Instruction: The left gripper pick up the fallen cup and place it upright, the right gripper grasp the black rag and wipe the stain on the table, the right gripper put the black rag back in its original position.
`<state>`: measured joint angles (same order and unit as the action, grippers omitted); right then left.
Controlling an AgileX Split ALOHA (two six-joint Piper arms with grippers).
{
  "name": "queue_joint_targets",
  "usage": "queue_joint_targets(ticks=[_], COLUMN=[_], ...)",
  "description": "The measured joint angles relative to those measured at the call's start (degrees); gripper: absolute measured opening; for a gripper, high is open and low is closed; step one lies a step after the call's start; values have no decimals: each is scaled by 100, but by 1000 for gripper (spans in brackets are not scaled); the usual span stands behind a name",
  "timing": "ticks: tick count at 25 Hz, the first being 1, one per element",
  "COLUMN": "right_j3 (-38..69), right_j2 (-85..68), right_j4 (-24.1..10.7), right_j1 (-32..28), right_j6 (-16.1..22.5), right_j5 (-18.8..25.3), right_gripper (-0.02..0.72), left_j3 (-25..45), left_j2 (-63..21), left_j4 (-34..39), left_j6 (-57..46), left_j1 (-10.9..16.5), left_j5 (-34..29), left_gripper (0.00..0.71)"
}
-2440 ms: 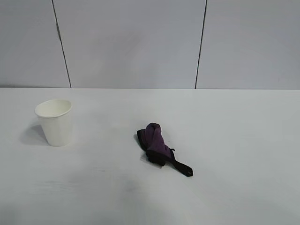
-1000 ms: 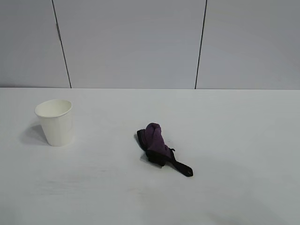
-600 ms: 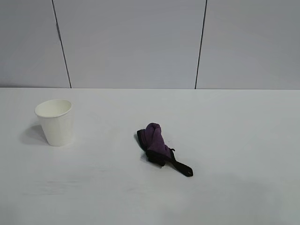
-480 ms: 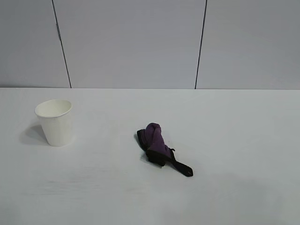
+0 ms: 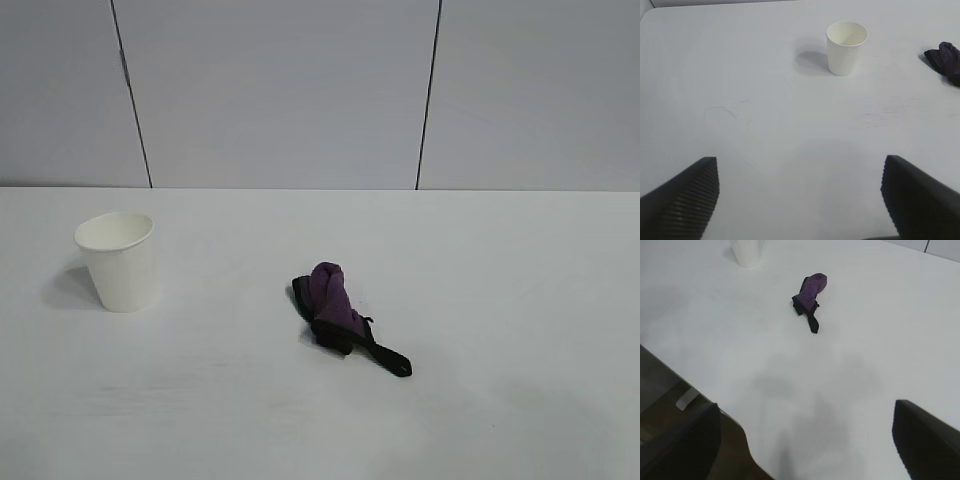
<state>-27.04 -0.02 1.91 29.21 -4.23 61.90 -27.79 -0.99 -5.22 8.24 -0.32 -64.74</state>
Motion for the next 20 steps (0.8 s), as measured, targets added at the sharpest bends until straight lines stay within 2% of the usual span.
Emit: queue_joint_targets(ticks=[11, 20], right_j3=[0, 0], right_j2=[0, 0], right_j4=[-70, -70], right_j1=[0, 0], right_j6=[551, 594], right_j5=[0, 0], right_gripper=[639, 639], left_j3=[0, 0], left_j2=[0, 0], left_j4=[0, 0], left_j6=[0, 0], left_j1=[0, 0], left_j5=[0, 0], left_gripper=[633, 633])
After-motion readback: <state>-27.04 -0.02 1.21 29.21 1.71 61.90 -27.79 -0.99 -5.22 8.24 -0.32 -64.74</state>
